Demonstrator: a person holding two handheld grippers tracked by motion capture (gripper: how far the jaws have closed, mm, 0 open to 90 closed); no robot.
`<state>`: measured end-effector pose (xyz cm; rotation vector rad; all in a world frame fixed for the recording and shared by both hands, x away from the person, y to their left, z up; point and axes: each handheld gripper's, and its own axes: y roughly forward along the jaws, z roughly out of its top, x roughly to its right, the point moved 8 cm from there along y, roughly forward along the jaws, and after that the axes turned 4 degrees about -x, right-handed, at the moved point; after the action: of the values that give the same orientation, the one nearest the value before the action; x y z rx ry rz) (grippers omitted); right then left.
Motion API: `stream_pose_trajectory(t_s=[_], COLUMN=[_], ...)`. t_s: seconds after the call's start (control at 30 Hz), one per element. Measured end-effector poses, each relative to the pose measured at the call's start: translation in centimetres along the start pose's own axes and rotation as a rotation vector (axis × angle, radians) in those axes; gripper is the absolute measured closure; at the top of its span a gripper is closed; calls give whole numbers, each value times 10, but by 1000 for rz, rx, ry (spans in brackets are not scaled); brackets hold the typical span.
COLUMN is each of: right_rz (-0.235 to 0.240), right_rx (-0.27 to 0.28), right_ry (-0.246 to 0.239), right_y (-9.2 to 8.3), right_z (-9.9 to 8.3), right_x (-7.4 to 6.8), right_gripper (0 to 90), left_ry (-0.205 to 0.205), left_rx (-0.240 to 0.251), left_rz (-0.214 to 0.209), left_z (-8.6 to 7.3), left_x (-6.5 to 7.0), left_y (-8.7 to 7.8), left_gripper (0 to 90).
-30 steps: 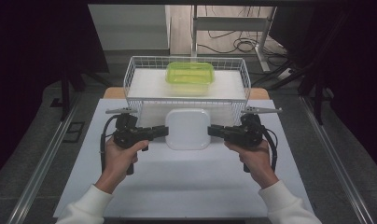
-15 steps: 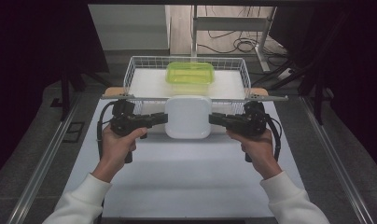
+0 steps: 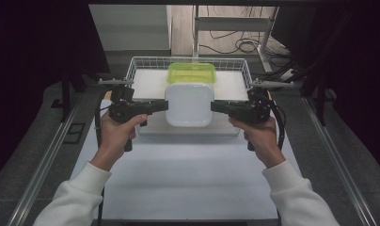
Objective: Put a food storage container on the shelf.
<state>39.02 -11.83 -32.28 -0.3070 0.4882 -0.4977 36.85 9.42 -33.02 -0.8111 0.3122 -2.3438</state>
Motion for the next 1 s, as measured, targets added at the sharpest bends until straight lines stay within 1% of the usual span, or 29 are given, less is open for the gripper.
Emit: stream_pose_trajectory(t_s=[0.13, 0.17, 0.23, 0.43, 0.6, 0.63, 0.7, 0.77, 0.8, 1.0], right_rz=[2, 3, 5, 1, -4, -4, -4, -3, -4, -7], right_rx=[11, 14, 19, 28, 34, 35, 37, 45, 49, 52], right_ry=[-8, -11, -16, -14, -12, -10, -8, -3, 0, 10], right_y=[-2, -2, -2, -1, 0, 0, 0, 0, 1, 5], right_z=[11, 14, 19, 33, 45, 47, 51, 57, 59, 74], right_x=[1, 1, 2, 7, 10, 11, 14, 16, 18, 27], right_gripper=[787, 787, 787, 787, 787, 787, 787, 788, 788, 788], left_ry=[14, 14, 23, 34, 36, 36, 37, 39, 41, 25], left_rx=[9, 9, 15, 24, 29, 29, 31, 32, 31, 30], left_rz=[10, 10, 16, 26, 22, 22, 17, 19, 22, 11], left_z=[12, 12, 20, 37, 50, 50, 59, 61, 67, 84], left_x=[1, 1, 2, 1, -2, -2, -4, -5, -6, -15], left_y=[-1, -1, -2, -3, -1, -1, 1, 1, 2, 7], left_gripper=[785, 784, 784, 785, 785, 785, 785, 785, 785, 785])
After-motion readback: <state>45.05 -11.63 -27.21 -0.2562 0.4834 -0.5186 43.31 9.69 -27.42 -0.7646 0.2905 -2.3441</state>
